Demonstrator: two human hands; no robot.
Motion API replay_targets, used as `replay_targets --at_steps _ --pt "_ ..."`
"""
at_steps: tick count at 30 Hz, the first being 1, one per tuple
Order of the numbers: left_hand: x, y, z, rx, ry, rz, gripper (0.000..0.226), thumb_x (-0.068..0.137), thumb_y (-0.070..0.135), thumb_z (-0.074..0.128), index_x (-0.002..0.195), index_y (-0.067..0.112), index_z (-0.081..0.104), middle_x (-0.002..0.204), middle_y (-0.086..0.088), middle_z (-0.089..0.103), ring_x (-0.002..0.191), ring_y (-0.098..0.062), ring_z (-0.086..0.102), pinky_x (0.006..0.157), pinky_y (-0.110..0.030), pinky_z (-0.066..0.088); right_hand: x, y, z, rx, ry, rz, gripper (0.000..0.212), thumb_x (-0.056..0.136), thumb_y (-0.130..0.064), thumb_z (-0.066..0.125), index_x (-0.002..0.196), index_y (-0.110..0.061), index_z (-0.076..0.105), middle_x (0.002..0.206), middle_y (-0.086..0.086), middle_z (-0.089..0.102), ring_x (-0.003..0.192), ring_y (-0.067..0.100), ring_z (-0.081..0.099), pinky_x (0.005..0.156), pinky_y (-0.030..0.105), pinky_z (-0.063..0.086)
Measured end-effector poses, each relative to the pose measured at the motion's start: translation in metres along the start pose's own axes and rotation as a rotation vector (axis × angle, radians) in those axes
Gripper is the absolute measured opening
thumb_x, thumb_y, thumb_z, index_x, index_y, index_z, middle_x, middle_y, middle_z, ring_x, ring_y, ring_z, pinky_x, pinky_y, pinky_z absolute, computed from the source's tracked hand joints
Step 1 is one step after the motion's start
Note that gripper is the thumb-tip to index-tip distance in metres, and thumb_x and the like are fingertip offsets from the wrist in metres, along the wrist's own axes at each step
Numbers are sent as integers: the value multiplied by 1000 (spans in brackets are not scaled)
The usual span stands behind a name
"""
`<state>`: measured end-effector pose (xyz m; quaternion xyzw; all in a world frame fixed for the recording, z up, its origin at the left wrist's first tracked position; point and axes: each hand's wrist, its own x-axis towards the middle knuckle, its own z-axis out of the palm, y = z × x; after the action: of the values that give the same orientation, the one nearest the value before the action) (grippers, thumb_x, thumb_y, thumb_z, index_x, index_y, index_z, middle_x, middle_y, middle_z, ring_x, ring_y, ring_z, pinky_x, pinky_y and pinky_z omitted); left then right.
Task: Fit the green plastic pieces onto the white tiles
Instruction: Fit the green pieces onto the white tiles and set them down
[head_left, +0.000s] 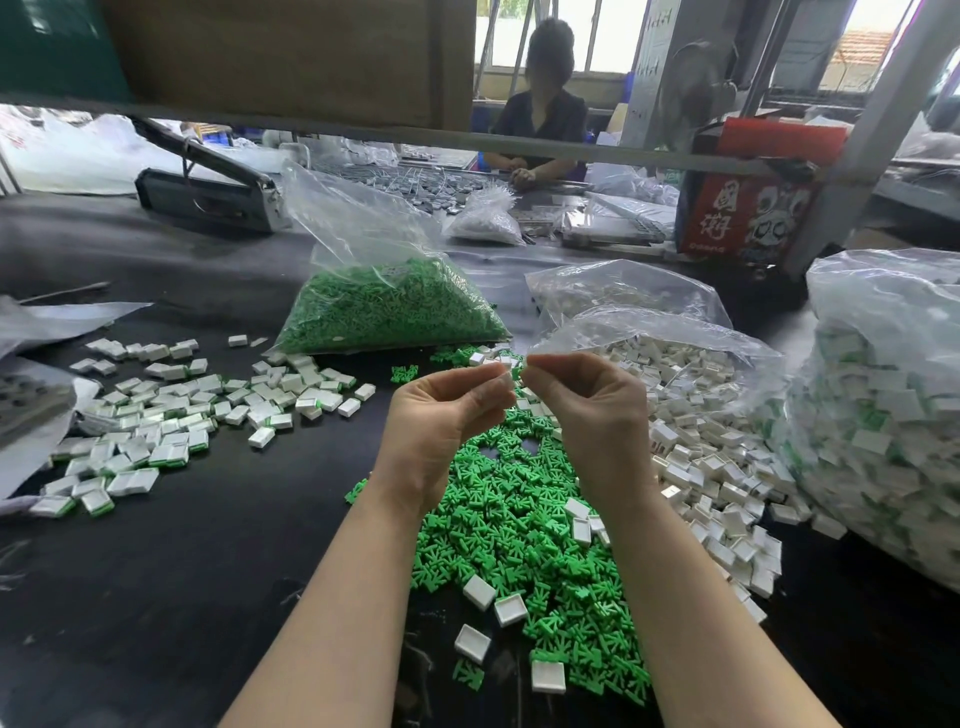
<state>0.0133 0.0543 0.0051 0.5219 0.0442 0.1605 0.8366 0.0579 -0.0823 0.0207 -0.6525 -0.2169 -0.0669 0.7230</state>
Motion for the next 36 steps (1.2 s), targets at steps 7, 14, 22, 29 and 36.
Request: replay_targets --at_steps 7,14,22,29,36 --pt "0 1 -3 34 8 21 20 64 16 80 84 15 80 85 -11 76 75 -17 73 64 -19 55 -1 1 0 -83 -61 -50 15 81 0 74 96 3 73 88 12 75 81 21 72 77 24 57" --pt "-2 3 -2 79 9 52 17 63 13 78 81 14 79 82 -12 76 73 -19 73 64 -20 55 0 -3 -3 -198 -100 -89 11 80 -2 76 91 -2 75 83 8 75 78 23 72 77 34 60" --pt "-3 4 -6 153 -49 100 17 66 13 78 82 18 80 83 -11 76 75 -22 74 69 -23 56 2 -8 -5 -285 -154 -115 9 78 -1 78 87 -1 75 79 8 74 73 25 71 74 45 58" --pt "-3 6 -5 184 -88 181 19 69 15 78 87 19 80 83 -8 76 73 -17 72 68 -19 54 3 -5 -10 -243 -199 -92 14 84 -9 74 95 -4 68 81 9 72 74 24 70 70 34 59" --pt "-1 2 -2 221 -56 141 19 71 19 76 90 18 78 85 -5 76 74 -11 69 68 -18 53 1 3 -7 -594 -347 -80 23 100 -23 52 81 -13 60 66 -4 58 56 8 47 55 33 38"
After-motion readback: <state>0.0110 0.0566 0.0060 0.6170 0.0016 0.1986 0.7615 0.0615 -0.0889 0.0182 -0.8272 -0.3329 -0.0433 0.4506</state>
